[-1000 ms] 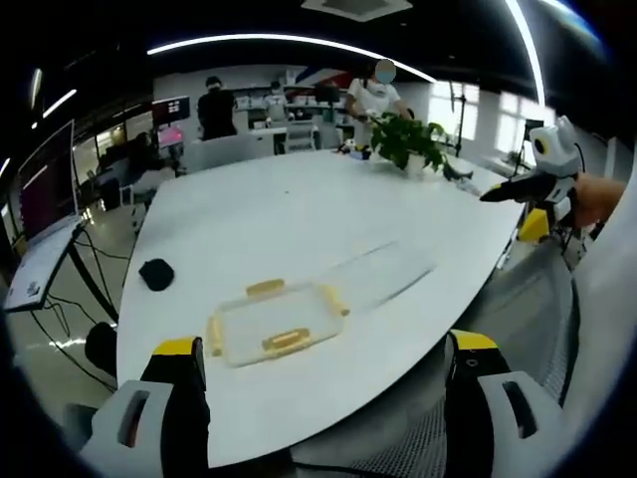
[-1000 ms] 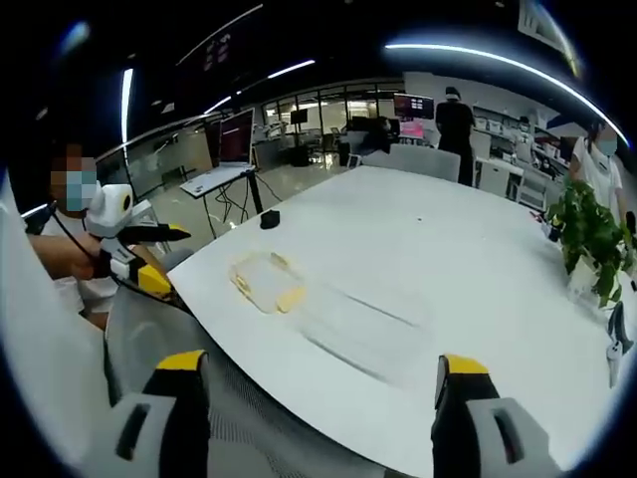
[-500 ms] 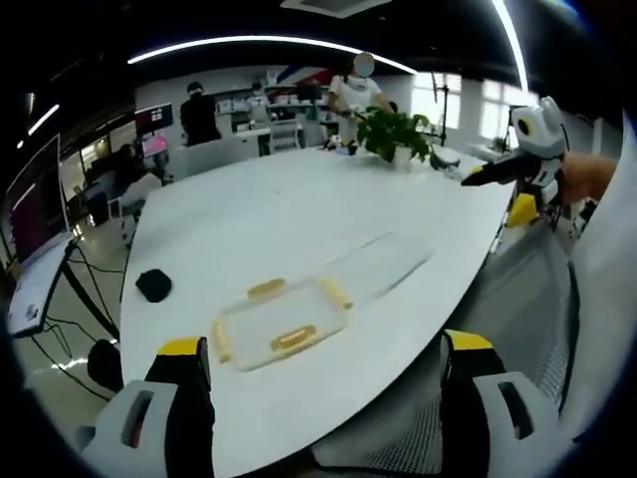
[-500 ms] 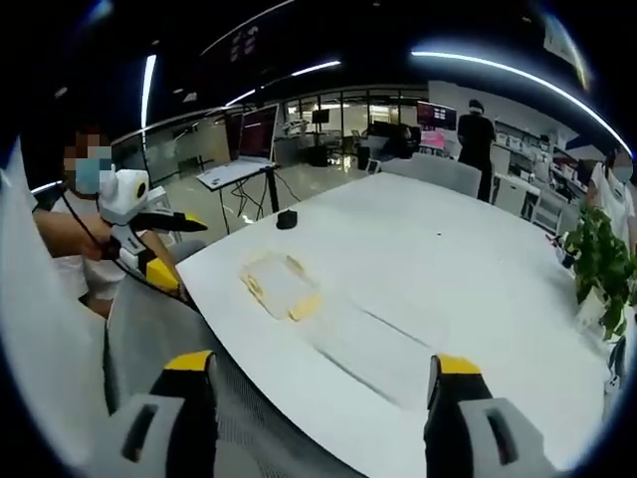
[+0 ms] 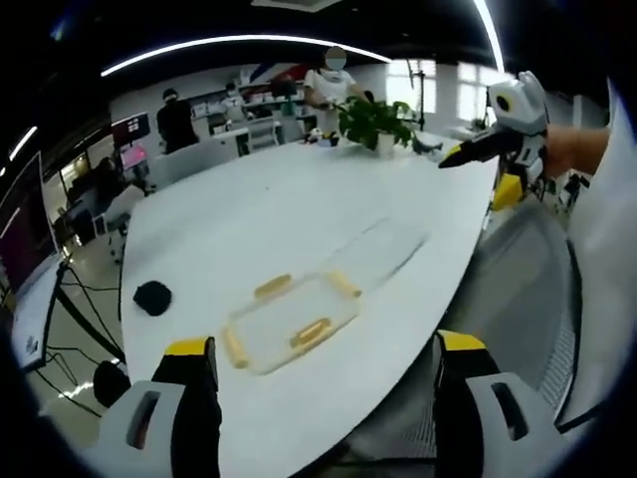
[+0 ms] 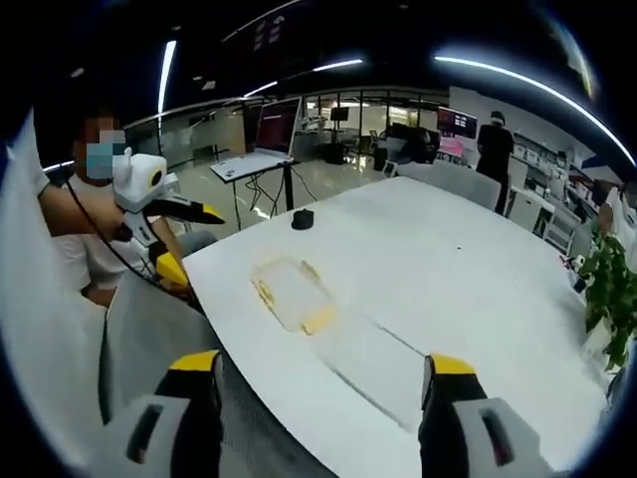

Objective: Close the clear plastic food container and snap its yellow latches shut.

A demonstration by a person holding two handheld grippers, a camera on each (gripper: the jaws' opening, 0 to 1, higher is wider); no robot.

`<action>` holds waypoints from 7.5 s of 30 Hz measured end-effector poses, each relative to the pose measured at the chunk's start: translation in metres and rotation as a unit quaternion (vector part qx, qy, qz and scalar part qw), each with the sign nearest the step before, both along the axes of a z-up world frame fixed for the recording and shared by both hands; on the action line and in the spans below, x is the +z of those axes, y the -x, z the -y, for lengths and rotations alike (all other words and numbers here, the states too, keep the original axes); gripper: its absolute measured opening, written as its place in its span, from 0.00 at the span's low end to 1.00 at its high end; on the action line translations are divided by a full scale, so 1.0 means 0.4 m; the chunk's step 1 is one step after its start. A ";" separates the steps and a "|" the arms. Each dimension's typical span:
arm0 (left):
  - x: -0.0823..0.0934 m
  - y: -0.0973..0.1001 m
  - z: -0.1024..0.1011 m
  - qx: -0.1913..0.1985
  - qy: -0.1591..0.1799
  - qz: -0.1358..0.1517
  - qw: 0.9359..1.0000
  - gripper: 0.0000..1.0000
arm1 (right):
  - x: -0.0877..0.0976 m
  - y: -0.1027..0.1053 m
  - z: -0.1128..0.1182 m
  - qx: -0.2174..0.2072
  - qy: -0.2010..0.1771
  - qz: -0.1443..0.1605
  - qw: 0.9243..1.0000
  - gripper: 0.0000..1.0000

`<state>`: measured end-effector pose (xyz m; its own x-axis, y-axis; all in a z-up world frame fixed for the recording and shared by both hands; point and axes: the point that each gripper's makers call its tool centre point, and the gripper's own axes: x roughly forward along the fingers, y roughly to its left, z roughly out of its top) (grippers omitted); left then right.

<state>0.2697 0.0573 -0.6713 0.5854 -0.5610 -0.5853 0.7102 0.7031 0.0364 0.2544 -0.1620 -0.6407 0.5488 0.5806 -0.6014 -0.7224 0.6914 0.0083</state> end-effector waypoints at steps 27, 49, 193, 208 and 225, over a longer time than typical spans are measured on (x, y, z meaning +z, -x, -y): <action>-0.044 -0.108 -0.058 -0.115 -0.007 -0.008 0.993 0.82 | -0.035 -0.088 -0.099 0.061 0.055 0.026 0.996 0.69; -0.129 -0.193 -0.090 -0.258 -0.091 -0.004 0.962 0.75 | -0.121 -0.136 -0.183 0.133 0.117 0.018 0.984 0.62; -0.056 -0.158 0.153 -0.354 -0.199 -0.074 0.911 0.37 | -0.146 -0.186 0.013 0.377 0.219 -0.048 0.899 0.37; -0.044 -0.187 0.301 -0.364 -0.210 -0.064 0.905 0.37 | -0.141 -0.201 0.153 0.362 0.209 -0.046 0.907 0.37; -0.081 -0.214 0.415 -0.376 -0.221 -0.063 0.898 0.37 | -0.167 -0.221 0.267 0.353 0.221 -0.048 0.908 0.37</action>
